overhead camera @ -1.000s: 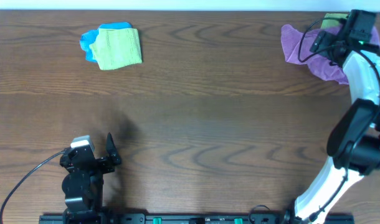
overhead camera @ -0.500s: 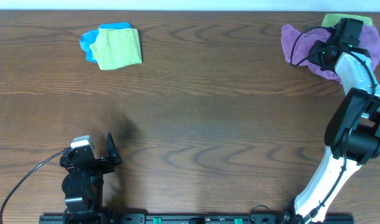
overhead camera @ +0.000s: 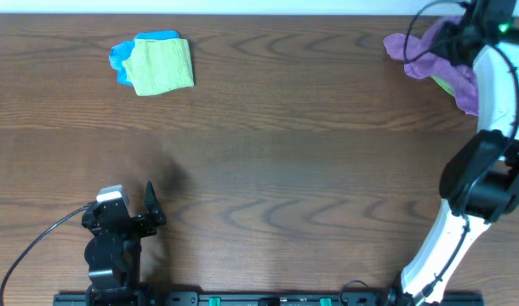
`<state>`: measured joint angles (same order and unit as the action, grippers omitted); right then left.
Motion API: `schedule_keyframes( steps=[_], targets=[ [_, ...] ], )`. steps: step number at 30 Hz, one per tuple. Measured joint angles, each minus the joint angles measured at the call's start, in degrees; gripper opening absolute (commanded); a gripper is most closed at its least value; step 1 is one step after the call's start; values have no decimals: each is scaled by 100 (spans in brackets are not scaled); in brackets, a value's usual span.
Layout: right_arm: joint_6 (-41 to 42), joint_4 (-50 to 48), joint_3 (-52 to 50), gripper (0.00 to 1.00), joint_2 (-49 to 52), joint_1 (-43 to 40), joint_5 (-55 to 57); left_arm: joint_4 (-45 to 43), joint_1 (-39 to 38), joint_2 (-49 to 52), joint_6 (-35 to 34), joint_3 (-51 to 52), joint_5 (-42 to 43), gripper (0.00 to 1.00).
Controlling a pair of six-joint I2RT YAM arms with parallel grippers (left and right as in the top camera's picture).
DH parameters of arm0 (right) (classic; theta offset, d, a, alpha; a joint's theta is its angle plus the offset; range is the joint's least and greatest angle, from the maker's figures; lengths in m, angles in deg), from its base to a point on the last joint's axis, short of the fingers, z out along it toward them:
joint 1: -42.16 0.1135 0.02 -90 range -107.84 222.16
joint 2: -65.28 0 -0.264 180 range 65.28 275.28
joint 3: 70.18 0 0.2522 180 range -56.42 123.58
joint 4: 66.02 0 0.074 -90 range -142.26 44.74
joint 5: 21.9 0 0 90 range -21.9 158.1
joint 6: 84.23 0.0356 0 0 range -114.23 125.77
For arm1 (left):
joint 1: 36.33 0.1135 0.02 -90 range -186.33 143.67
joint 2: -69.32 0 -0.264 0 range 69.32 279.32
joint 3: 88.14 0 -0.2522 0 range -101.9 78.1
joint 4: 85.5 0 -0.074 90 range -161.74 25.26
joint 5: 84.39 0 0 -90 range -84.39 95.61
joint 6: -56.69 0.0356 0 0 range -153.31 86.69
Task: Fold the cloth
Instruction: 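Lift the pink cloth with the right gripper and drag it toward center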
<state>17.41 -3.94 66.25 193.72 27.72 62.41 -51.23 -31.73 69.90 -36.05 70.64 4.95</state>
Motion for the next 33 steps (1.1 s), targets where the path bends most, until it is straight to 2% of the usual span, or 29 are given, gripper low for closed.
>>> schedule_keyframes(
  steps=[8, 14, 23, 28, 33],
  targets=[
    [-149, 2319, 2004, 2, 2, 833, 411, -2, 0, 0, 0, 0, 0, 95],
    [-210, 3495, 3071, 2, -68, 1617, 828, 0, 0, 0, 0, 0, 0, 95],
    [-219, 4857, 3108, 1, -1259, 2592, 970, -2, 0, 0, 0, 0, 0, 95],
    [-162, 4872, 3038, 2, -2236, 3427, 1250, -2, 0, 0, 0, 0, 0, 95],
    [-7, 4874, 2243, 2, -3099, 4044, 1596, -2, 0, 0, 0, 0, 0, 95]
  ],
)
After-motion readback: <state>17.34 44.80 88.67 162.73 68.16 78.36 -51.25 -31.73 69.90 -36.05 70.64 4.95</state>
